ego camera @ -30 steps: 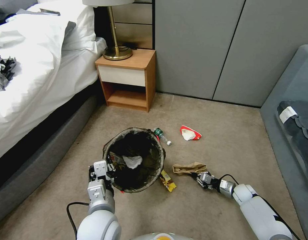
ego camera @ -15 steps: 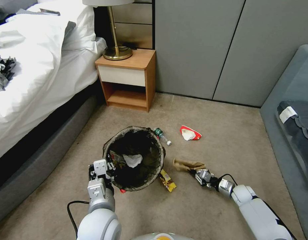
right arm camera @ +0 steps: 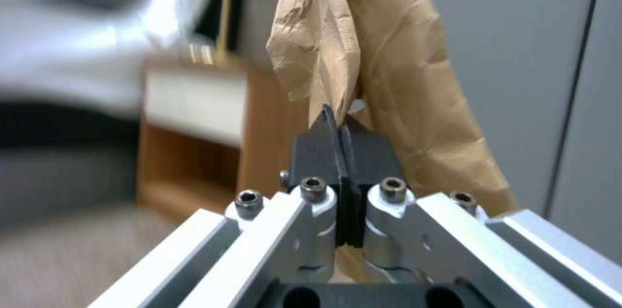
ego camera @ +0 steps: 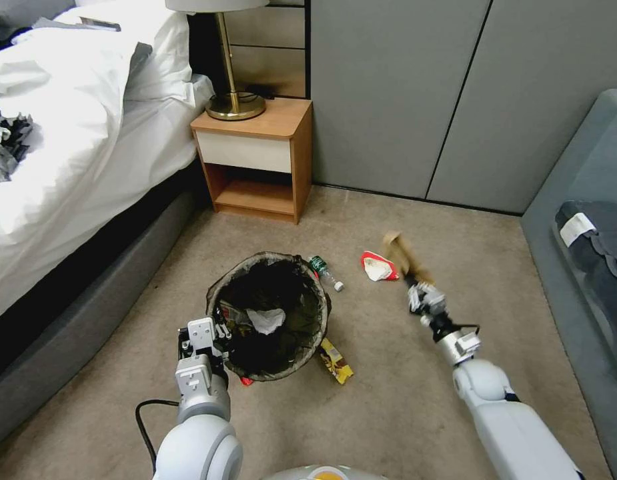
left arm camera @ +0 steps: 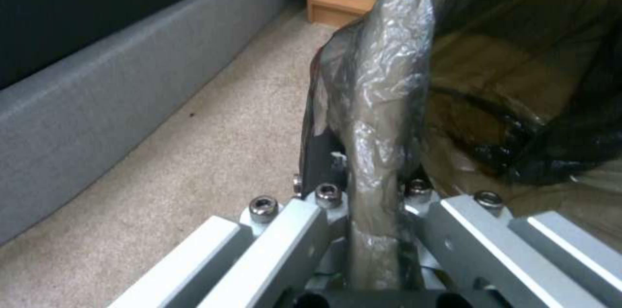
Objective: Pick up the trash bin, then pick up the garbage from the floor and place it into the trash bin.
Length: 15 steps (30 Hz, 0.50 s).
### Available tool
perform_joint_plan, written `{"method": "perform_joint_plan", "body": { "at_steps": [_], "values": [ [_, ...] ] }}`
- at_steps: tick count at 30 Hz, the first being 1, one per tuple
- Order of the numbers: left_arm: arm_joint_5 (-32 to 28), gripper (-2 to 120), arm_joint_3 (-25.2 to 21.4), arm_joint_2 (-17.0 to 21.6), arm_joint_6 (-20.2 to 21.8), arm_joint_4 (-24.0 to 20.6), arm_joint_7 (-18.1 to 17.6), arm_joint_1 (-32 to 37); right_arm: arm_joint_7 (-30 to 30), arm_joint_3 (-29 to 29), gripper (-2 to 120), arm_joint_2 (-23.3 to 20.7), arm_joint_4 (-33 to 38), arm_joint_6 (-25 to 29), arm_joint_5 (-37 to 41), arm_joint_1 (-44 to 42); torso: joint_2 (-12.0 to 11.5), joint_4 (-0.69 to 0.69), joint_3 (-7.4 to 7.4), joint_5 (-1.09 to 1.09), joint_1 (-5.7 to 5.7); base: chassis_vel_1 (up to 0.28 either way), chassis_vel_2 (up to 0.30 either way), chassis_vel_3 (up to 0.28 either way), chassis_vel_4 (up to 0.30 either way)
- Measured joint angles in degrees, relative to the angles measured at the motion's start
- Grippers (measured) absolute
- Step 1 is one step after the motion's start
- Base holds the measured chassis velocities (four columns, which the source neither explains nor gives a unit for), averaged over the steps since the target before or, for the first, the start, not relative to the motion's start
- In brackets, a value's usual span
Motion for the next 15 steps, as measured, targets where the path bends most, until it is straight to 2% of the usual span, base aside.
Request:
{"method": "perform_joint_plan", "body": {
  "at_steps": [4, 5, 8, 9, 11, 15],
  "values": [
    [0.04, 0, 0.38, 0.06, 0.01, 0.76, 0.0, -0.34, -0.01, -1.19, 0, -1.14, 16.38, -2.18, 1.97, -4.87, 0.0, 0.0, 0.0, 0.0, 0.0, 0.0, 0.0, 0.0, 0.0],
    [0.04, 0, 0.38, 0.06, 0.01, 0.76, 0.0, -0.34, -0.01, -1.19, 0, -1.14, 16.38, -2.18, 1.97, -4.87, 0.0, 0.0, 0.0, 0.0, 0.0, 0.0, 0.0, 0.0, 0.0],
    [0.13, 0, 0.57, -0.03, 0.02, 1.22, -0.01, -0.46, 0.1, -4.38, 0, -1.15, 23.89, -3.08, 0.66, -7.55, 0.0, 0.01, 0.0, 0.01, -0.01, 0.0, 0.0, 0.0, 0.0],
    [0.13, 0, 0.57, -0.03, 0.02, 1.22, -0.01, -0.46, 0.1, -4.38, 0, -1.15, 23.89, -3.08, 0.66, -7.55, 0.0, 0.01, 0.0, 0.01, -0.01, 0.0, 0.0, 0.0, 0.0],
    [0.18, 0, 0.71, -0.01, 0.05, 1.27, -0.01, -0.46, 0.13, -8.12, 0, -1.42, 27.32, -3.39, -1.92, -9.2, 0.0, 0.0, 0.0, 0.0, 0.0, 0.0, 0.0, 0.0, 0.0],
    [0.18, 0, 0.78, 0.2, 0.12, 1.27, 0.0, -0.46, 0.28, -12.87, 0, -2.01, 28.91, -3.67, -4.94, -10.48, 0.0, 0.01, 0.0, 0.0, 0.0, 0.0, 0.0, 0.0, 0.0]
  ]
}}
